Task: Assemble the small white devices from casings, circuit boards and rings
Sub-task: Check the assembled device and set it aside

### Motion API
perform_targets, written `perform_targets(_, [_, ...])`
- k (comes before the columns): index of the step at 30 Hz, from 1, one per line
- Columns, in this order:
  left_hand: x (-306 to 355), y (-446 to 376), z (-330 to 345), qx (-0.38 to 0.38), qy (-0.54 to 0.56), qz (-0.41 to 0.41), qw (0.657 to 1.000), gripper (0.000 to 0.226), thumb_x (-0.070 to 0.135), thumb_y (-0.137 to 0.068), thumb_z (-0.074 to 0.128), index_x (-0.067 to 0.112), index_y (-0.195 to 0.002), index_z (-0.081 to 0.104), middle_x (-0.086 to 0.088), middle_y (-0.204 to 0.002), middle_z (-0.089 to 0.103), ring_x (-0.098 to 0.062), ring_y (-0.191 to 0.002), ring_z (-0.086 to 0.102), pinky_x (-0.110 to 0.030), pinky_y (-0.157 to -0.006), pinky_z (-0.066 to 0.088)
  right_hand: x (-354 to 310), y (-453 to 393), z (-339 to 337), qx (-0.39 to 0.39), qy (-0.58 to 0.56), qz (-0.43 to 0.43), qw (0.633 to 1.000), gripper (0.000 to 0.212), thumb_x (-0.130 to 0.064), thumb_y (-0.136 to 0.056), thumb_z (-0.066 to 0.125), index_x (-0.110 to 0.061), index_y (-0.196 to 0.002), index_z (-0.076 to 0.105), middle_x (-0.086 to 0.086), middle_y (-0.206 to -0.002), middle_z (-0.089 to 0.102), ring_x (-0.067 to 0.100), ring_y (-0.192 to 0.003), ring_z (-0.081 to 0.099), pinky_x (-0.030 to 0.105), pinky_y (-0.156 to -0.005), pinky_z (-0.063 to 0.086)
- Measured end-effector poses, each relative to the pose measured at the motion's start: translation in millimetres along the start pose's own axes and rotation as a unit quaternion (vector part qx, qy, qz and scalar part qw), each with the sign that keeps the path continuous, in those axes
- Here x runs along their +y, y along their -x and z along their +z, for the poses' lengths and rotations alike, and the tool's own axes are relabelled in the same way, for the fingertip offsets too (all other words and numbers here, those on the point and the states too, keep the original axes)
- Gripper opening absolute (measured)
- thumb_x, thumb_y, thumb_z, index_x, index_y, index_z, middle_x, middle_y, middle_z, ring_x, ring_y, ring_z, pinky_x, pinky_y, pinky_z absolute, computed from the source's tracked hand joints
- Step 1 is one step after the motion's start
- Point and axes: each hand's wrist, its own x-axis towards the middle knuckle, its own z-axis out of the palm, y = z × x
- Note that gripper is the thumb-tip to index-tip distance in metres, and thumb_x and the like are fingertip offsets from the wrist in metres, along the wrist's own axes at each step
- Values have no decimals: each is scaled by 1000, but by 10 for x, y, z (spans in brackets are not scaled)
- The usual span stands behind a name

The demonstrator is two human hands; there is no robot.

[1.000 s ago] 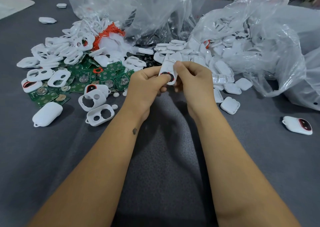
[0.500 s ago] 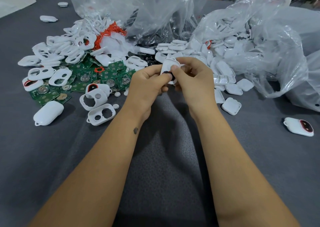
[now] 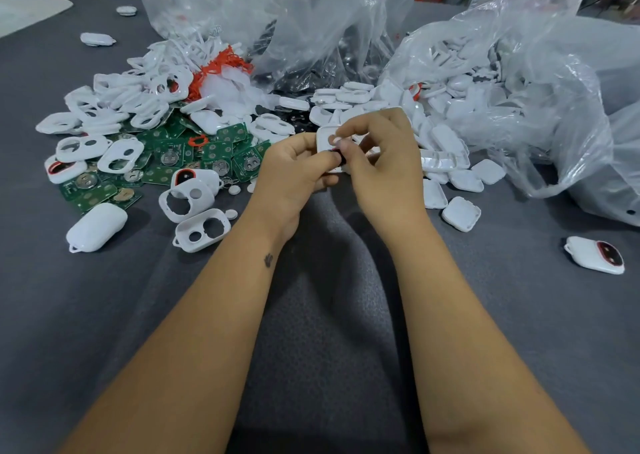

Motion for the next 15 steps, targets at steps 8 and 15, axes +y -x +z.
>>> perform_targets(8, [41,-38,-33,33,126,-28,991,21,-6,-92,53,7,-93,69,1,-74,74,-7,-68,69,-17,-64,55,-19,-27,-52,30,-50,151,987,27,-2,-81,56,-28,-75,61,-9,-69,58,6,-66,54,22,-67,45])
perform_targets(15, [49,-44,-64,31,167,-39,985,17,-5,-91,55,3,-98,68,-3,-80,74,-11,-73,70,-19,-67,56,-46,10,-16,-40,-45,174,983,32,-1,-81,49,-24,-75,71,-9,-73,65,-2,-59,54,16,-60,42])
